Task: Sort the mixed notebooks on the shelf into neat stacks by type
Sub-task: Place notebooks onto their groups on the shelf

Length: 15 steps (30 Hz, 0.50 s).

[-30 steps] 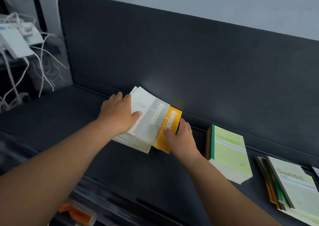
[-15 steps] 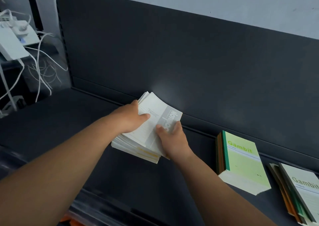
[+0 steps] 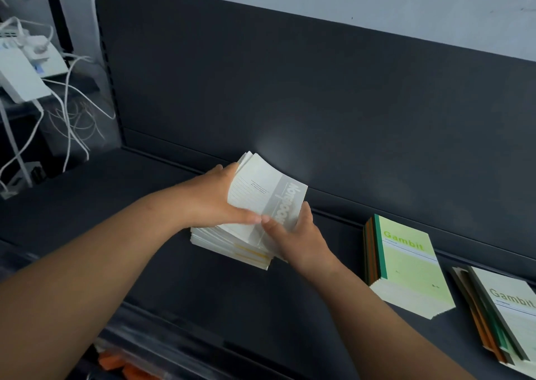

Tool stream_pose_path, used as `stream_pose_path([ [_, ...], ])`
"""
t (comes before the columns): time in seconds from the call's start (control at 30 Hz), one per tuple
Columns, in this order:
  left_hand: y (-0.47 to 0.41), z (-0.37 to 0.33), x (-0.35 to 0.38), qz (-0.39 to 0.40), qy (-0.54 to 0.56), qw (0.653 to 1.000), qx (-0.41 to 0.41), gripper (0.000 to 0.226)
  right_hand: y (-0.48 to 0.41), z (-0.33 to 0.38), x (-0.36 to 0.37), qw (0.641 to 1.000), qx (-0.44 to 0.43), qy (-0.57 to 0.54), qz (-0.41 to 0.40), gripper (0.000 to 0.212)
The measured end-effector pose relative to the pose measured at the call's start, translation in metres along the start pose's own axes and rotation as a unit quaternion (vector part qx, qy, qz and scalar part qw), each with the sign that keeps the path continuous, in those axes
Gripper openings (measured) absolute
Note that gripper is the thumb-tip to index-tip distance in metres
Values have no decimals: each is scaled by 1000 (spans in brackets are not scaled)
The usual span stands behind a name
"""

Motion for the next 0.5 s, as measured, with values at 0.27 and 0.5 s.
stream_pose_path([
  [0.27,9,20,13,24,-111,992,-45,114,7,0,17,993,3,83,78,125],
  [0.5,7,22,13,-5,-93,995,-20,108,3,5,21,984,-9,167,57,103],
])
Point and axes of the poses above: each hand's wrist, its own y-axis away from the middle knuckle, its own x-axis out of the palm, z = x × y, the point moved 6 cm from there along -y, towards the middle knuckle, and after that the axes turned 7 degrees about z, right-handed, at the moved point
